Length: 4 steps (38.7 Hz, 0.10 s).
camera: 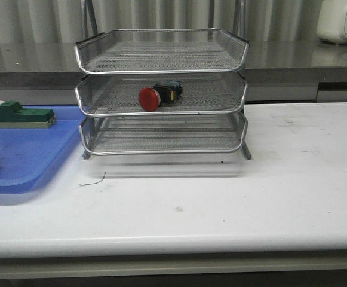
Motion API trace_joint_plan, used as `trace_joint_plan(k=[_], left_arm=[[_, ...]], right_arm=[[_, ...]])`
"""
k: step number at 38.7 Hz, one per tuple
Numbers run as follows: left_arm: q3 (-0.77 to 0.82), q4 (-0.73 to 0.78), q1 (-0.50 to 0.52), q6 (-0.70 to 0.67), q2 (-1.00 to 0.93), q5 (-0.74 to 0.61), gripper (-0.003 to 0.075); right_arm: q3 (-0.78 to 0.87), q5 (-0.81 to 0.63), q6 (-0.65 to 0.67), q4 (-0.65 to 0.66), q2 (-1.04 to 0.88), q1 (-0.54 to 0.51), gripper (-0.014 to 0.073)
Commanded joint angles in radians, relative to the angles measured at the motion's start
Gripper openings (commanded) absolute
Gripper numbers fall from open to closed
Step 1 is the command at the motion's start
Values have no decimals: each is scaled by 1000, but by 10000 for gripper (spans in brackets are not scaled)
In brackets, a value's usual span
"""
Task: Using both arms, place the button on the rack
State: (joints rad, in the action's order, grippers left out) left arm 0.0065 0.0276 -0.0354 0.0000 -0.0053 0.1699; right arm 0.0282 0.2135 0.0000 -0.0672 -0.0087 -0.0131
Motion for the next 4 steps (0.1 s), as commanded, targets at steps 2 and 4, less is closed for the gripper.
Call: trace_joint_plan(k=[2, 4], left_arm=[[9, -7, 0, -14, -22, -88, -19], [9, -7, 0, -14, -22, -88, -19]], right_arm=[[-4, -82, -8, -4, -17, -6, -61], [-4, -82, -8, -4, -17, -6, -61]])
